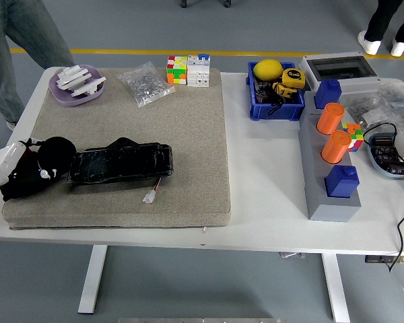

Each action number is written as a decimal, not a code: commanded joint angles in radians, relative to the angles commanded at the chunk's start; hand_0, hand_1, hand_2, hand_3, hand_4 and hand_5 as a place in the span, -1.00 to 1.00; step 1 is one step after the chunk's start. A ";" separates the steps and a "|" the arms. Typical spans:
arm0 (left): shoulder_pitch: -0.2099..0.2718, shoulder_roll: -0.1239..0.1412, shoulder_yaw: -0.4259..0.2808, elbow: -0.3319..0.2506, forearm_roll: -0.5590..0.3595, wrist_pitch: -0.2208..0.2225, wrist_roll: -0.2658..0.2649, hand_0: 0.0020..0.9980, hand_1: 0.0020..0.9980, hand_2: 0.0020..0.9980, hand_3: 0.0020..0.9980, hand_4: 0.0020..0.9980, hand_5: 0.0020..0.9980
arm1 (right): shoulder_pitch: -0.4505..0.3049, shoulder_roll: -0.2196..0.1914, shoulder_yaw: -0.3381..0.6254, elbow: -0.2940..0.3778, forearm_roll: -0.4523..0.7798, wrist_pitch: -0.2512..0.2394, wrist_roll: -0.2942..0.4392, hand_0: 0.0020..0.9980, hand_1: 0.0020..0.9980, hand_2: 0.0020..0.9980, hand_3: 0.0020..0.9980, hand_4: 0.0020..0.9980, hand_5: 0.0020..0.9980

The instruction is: Pick the rag up,wipe the panel,place it on the desk

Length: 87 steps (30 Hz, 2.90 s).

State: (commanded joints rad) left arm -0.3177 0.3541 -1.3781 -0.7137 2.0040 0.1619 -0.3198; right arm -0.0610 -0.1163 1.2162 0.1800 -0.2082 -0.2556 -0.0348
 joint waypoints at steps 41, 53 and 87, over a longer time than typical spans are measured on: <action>0.221 -0.091 -0.052 -0.523 -0.165 -0.004 0.113 -0.50 -0.49 0.07 -0.02 -0.17 -1.00 | -0.006 0.002 0.062 0.000 -0.047 0.001 0.011 0.62 0.35 0.36 0.19 0.97 -0.09; 0.228 -0.101 -0.049 -0.538 -0.131 0.000 0.132 -0.50 -0.49 0.07 -0.01 -0.09 -1.00 | -0.009 0.000 0.063 0.000 -0.051 0.001 0.010 0.62 0.35 0.36 0.19 0.97 -0.09; 0.220 -0.107 -0.011 -0.515 -0.017 0.007 0.198 -0.51 -0.49 0.09 0.01 0.00 -1.00 | -0.002 0.003 0.080 0.000 -0.063 0.007 0.017 0.63 0.35 0.36 0.19 0.97 -0.10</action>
State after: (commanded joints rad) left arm -0.0975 0.2471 -1.3895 -1.2288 1.9872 0.1689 -0.1215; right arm -0.0627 -0.1134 1.2966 0.1800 -0.2712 -0.2483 -0.0183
